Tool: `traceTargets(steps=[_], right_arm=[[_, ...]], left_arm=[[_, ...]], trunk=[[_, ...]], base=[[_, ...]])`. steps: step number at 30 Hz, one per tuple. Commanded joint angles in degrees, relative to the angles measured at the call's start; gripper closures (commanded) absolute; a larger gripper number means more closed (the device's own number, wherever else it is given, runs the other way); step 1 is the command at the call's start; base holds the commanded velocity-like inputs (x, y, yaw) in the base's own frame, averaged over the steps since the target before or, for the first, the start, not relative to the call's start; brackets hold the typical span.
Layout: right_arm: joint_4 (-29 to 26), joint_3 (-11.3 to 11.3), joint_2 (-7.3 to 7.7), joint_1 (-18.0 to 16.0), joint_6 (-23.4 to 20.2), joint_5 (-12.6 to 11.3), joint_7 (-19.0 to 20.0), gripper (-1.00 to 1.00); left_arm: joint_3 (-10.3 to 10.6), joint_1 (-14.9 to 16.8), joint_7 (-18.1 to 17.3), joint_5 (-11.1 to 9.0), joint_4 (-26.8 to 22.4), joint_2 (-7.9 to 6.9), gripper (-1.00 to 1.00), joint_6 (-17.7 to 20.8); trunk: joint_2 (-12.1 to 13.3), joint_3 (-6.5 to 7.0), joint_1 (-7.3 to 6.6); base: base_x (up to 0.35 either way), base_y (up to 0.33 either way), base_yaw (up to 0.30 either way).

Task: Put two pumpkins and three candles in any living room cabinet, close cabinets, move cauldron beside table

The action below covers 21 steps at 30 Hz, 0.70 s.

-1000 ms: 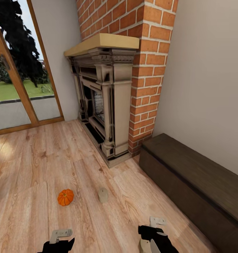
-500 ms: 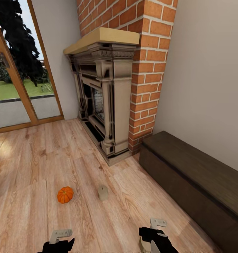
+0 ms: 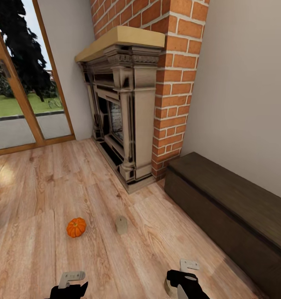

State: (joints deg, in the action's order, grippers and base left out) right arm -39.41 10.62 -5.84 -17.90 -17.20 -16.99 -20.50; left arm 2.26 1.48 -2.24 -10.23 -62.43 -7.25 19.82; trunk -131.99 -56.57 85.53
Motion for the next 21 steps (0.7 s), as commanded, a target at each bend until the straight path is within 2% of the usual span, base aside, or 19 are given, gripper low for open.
traceTargets(steps=[1,7,21], right_arm=[[-0.09,0.27,0.04,-0.03,-0.20,-0.50,-0.54,-1.00],[0.00,0.38,0.04,-0.03,-0.18,-0.50,-0.67,-1.00],[0.04,0.54,0.03,-0.03,-0.11,-0.50,-0.62,-1.00]], left_arm=[[0.08,0.02,0.04,-0.48,-0.07,-0.04,-1.00,0.30],[0.10,-0.06,-0.03,-0.45,-0.13,-0.04,-1.00,0.28],[0.11,-0.07,0.04,-0.18,0.20,-0.04,-1.00,0.22]], trunk=[[-0.02,-0.05,-0.01],[-0.02,-0.05,-0.01],[-0.02,-0.05,-0.01]], base=[[0.000,0.000,0.000],[0.002,0.000,0.000],[0.124,0.000,0.000]])
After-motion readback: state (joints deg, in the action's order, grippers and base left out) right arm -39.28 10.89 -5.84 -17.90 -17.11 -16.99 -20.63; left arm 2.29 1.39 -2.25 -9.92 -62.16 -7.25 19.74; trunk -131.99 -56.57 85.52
